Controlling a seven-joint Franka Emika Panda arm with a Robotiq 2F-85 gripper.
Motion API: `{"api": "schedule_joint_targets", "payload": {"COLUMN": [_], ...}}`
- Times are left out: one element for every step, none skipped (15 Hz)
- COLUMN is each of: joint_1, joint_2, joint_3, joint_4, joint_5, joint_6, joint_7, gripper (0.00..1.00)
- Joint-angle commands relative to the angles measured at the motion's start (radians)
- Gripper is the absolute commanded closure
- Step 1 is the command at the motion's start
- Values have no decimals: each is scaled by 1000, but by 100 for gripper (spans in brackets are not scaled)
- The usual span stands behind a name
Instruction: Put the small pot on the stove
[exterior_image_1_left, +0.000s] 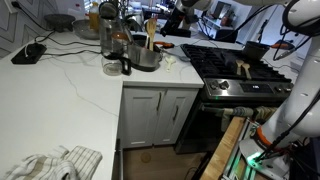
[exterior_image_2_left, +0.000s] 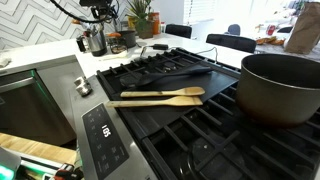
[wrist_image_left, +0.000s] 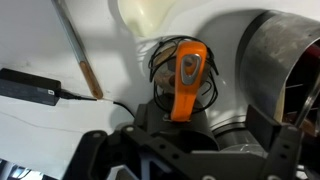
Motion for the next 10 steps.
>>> {"api": "schedule_joint_targets", "payload": {"joint_1": [3, 4, 2, -1, -5, -6, -8, -9, -12, -13], "joint_2": [78, 96, 113, 131, 149, 163, 176, 186, 196, 204], "joint_3": [18, 20, 24, 28, 32, 33, 37, 39, 43, 47], "joint_4": [28, 35, 40, 45, 53, 57, 61, 62, 65, 69], "joint_5": [-38, -45, -43, -41, -36, -39, -34, -36, -34, -31], "joint_6": [77, 89, 103, 131, 153, 174, 193, 211, 222, 229], "joint_7": [23, 30, 38, 39, 44, 44, 46, 44, 41, 39], "gripper": [0, 0, 0, 0, 0, 0, 0, 0, 0, 0]}}
